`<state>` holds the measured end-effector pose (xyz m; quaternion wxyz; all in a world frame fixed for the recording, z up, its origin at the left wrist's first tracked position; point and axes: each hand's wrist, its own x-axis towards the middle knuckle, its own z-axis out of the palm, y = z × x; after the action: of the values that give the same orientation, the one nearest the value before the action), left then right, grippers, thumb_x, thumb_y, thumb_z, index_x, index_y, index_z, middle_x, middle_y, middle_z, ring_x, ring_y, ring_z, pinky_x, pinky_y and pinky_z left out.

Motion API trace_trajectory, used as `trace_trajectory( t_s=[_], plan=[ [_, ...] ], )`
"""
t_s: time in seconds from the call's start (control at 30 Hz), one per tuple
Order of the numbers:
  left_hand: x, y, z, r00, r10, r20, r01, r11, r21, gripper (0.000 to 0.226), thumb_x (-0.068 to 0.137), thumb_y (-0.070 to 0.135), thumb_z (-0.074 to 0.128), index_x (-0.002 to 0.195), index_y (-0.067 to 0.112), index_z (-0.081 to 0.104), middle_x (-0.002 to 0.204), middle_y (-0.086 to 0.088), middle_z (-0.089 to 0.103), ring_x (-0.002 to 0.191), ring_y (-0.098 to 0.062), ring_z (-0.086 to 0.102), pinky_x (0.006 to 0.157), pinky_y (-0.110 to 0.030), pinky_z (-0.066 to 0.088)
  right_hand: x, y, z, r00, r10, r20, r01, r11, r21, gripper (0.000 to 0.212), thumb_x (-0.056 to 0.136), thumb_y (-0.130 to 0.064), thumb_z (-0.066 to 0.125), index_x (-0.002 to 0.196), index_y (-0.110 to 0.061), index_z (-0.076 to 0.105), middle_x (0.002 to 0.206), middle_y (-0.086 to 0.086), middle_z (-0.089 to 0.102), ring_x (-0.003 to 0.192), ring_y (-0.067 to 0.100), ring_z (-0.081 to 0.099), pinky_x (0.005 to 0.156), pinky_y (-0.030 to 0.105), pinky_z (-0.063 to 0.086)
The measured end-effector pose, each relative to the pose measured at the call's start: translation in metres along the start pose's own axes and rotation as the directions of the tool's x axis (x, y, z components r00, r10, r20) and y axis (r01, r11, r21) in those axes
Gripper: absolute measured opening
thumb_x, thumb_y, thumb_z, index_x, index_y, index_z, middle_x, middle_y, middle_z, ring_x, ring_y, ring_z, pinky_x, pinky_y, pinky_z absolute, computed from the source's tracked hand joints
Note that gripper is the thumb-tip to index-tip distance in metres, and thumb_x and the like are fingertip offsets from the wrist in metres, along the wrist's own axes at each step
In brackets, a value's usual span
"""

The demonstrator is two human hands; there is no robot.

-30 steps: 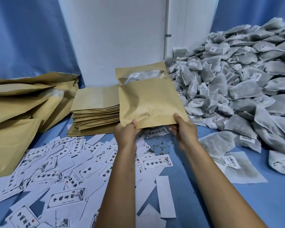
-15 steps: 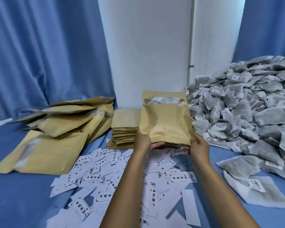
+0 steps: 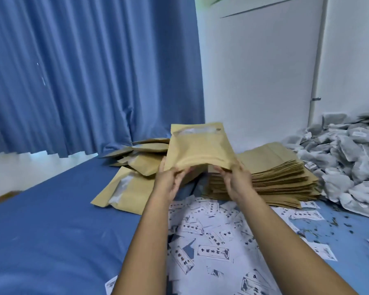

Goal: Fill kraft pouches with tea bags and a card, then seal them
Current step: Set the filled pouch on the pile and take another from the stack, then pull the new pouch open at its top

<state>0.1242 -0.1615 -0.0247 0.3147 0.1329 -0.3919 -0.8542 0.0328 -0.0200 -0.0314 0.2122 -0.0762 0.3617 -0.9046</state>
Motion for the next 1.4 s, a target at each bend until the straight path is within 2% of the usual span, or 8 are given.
trace_trajectory(
  t_s=[0.1, 0.17, 0.33, 0.47, 0.63, 0.83, 1.2, 1.4],
  plan=[
    [0.023, 0.044, 0.001, 0.999, -0.031, -0.021, 0.029, 0.997, -0.069, 0.076, 0.096, 0.020, 0.054, 0.152, 0.016, 0.004, 0.151, -0.023, 0.024, 0.134, -0.039, 0.036, 0.106, -0.048, 0.036, 0.027, -0.013, 0.041, 0.957, 0.123, 0.261, -0.156, 0.982, 0.110, 0.057, 0.098, -0.026, 0.048, 0.147, -0.009, 0.024, 0.148, 0.014, 0.032, 0.132, 0.025, 0.043, 0.113, 0.034, 0.032],
    [0.026, 0.051, -0.007, 0.998, -0.051, -0.034, 0.059, 0.949, 0.308, 0.086, 0.093, 0.017, 0.059, 0.152, 0.022, -0.003, 0.148, -0.013, 0.031, 0.130, -0.036, 0.041, 0.105, -0.050, 0.037, 0.040, -0.013, 0.036, 0.957, 0.097, 0.274, 0.009, 0.932, -0.361, 0.069, 0.093, -0.023, 0.059, 0.149, -0.009, 0.020, 0.151, 0.012, 0.030, 0.133, 0.021, 0.041, 0.113, 0.036, 0.032],
    [0.021, 0.018, -0.020, 0.989, -0.142, -0.030, 0.130, 0.779, 0.614, 0.053, 0.096, 0.009, 0.050, 0.144, 0.015, 0.027, 0.121, -0.010, 0.053, 0.091, -0.027, 0.064, 0.089, -0.044, 0.048, 0.075, -0.008, -0.054, 0.989, -0.075, 0.127, 0.103, -0.262, -0.960, 0.077, 0.087, -0.021, 0.062, 0.150, -0.013, 0.019, 0.158, 0.010, 0.017, 0.140, 0.027, 0.028, 0.112, 0.040, 0.029],
    [0.020, -0.036, -0.015, 0.954, -0.300, -0.019, 0.212, 0.625, 0.751, 0.046, 0.095, 0.010, 0.051, 0.139, 0.013, 0.036, 0.128, -0.010, 0.051, 0.097, -0.028, 0.066, 0.083, -0.040, 0.051, 0.085, -0.005, -0.115, 0.998, -0.061, 0.030, -0.019, -0.673, -0.740, 0.069, 0.091, -0.018, 0.045, 0.151, -0.010, 0.011, 0.159, 0.010, 0.011, 0.146, 0.025, 0.010, 0.116, 0.050, 0.014],
    [0.018, -0.063, -0.001, 0.933, -0.360, 0.025, 0.217, 0.615, 0.758, 0.039, 0.096, 0.014, 0.050, 0.134, 0.014, 0.042, 0.126, -0.009, 0.056, 0.091, -0.021, 0.066, 0.071, -0.029, 0.050, 0.083, -0.018, -0.114, 0.971, -0.121, 0.204, 0.040, -0.764, -0.643, 0.053, 0.085, -0.019, 0.050, 0.137, -0.016, 0.039, 0.127, 0.003, 0.054, 0.122, 0.021, 0.047, 0.110, 0.039, 0.028],
    [0.018, -0.074, -0.001, 0.935, -0.353, 0.043, 0.182, 0.580, 0.794, 0.030, 0.093, 0.014, 0.052, 0.123, 0.018, 0.050, 0.122, -0.006, 0.060, 0.084, -0.016, 0.067, 0.071, -0.028, 0.051, 0.097, -0.033, -0.117, 0.991, -0.063, 0.121, 0.028, -0.771, -0.636, 0.067, 0.090, -0.016, 0.041, 0.150, -0.012, 0.012, 0.159, 0.008, 0.008, 0.147, 0.025, 0.006, 0.117, 0.051, 0.007],
    [0.023, -0.103, 0.004, 0.949, -0.310, 0.059, 0.142, 0.586, 0.798, 0.014, 0.097, 0.014, 0.047, 0.099, 0.024, 0.056, 0.113, -0.003, 0.063, 0.081, -0.017, 0.066, 0.082, -0.036, 0.048, 0.093, -0.021, -0.133, 0.980, -0.078, 0.181, 0.040, -0.822, -0.568, 0.071, 0.086, -0.017, 0.052, 0.148, -0.015, 0.017, 0.156, 0.012, 0.012, 0.145, 0.030, 0.009, 0.116, 0.052, 0.005],
    [0.021, -0.110, 0.010, 0.963, -0.266, 0.037, 0.135, 0.597, 0.791, 0.017, 0.095, 0.012, 0.051, 0.110, 0.015, 0.058, 0.116, -0.006, 0.063, 0.091, -0.017, 0.062, 0.079, -0.026, 0.050, 0.086, -0.027, -0.137, 0.905, -0.150, 0.397, 0.077, -0.862, -0.500, 0.029, 0.085, -0.009, 0.052, 0.110, -0.018, 0.062, 0.111, 0.001, 0.056, 0.106, 0.020, 0.053, 0.103, 0.031, 0.029]
  ],
)
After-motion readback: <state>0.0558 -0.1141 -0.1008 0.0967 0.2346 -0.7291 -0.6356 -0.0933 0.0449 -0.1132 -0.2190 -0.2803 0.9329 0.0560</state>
